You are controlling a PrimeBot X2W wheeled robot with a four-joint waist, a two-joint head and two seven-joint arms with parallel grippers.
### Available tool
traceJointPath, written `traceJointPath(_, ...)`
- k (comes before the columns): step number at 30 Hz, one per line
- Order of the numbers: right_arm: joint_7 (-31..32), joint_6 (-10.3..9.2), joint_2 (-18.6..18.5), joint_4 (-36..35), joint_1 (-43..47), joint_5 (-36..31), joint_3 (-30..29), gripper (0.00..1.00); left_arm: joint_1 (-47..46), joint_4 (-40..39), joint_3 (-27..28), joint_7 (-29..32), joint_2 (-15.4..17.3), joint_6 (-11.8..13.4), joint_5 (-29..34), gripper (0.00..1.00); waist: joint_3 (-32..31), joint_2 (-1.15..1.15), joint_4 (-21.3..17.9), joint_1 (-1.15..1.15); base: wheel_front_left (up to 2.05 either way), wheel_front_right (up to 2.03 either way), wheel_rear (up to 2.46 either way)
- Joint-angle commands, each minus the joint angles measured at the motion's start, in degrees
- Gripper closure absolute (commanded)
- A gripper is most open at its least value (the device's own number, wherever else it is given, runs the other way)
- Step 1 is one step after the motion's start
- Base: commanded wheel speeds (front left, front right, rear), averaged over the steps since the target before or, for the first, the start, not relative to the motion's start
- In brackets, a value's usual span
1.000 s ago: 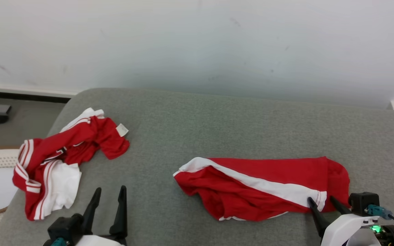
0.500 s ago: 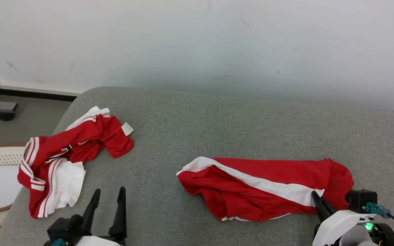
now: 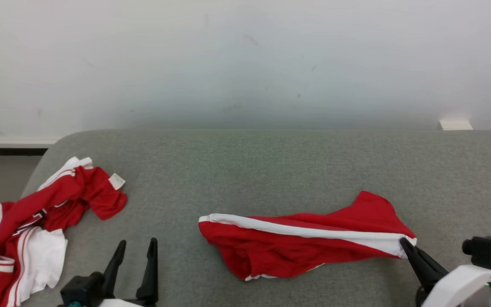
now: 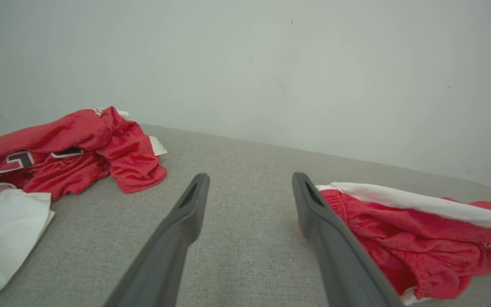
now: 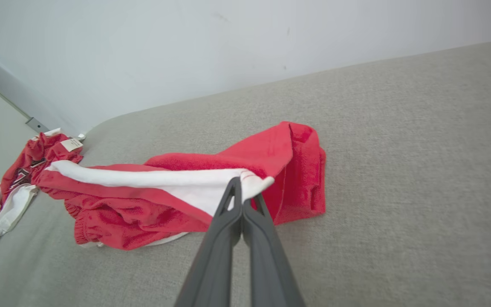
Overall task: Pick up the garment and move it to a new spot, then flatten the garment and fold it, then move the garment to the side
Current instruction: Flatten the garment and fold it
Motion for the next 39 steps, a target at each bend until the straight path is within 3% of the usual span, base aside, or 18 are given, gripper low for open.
traceJointPath(1, 1.4, -0.1, -1.9, -2.3, 2.1, 2.1, 0.0, 1.0, 0.5, 0.0, 0.3, 0.0, 0.2, -0.2, 0.3, 0.0, -0.2, 0.0, -1.3, 0.0, 0.0, 0.0, 0.0)
traceJointPath(8, 5.1, -0.1, -7.0, -5.3, 7.7, 5.7, -0.2, 1.0, 0.6, 0.3, 0.4, 0.0, 0.2, -0.3, 0.4, 0.0, -0.2, 0.0, -2.7, 0.0, 0.0, 0.0, 0.0)
traceJointPath(16, 3.0, -0.1, -6.5, 1.3, 7.5, 4.5, 0.8, 1.0, -0.1, 0.7, 0.2, 0.0, 0.2, -0.4, 0.0, 0.0, 0.2, 0.0, -2.7, 0.0, 0.0, 0.0, 0.0)
traceJointPath(17, 2.3, -0.1, -6.3, 2.2, 7.1, 4.3, 0.8, 0.67, -0.1, 0.8, 0.2, 0.0, 0.2, -0.4, -0.1, 0.0, 0.2, 0.0, -2.6, 0.0, 0.0, 0.0, 0.0)
traceJointPath(19, 1.2, -0.1, -5.7, 3.4, 6.6, 4.9, 1.4, 0.59, -0.2, 0.9, 0.1, 0.0, 0.2, -0.4, -0.2, 0.0, 0.2, 0.0, -2.4, 0.0, 0.0, 0.0, 0.0)
traceJointPath(20, 0.6, -0.1, -5.6, 3.9, 6.5, 5.3, 1.5, 0.37, -0.2, 1.0, 0.0, 0.0, 0.2, -0.4, -0.3, 0.0, 0.1, 0.0, -2.4, 0.0, 0.0, 0.0, 0.0)
traceJointPath(21, -0.2, -0.1, -5.5, 4.2, 6.3, 5.7, 1.6, 0.0, -0.2, 1.0, 0.0, 0.0, 0.2, -0.4, -0.4, 0.0, 0.1, 0.0, -2.3, 0.0, 0.0, 0.0, 0.0)
traceJointPath(32, -12.3, -0.1, -6.4, 2.4, 6.7, 2.0, 0.0, 0.0, 0.5, -0.7, 0.7, 0.0, 0.2, -0.1, -0.7, 0.0, -1.3, 0.0, -2.5, 0.0, 0.0, 0.0, 0.0)
traceJointPath(39, -19.9, -0.1, -3.2, -2.5, 7.6, -4.4, -2.3, 0.0, 1.0, -4.3, 2.0, 0.0, 0.2, -0.1, 0.3, 0.0, -1.8, 0.0, -3.5, 0.0, 0.0, 0.0, 0.0)
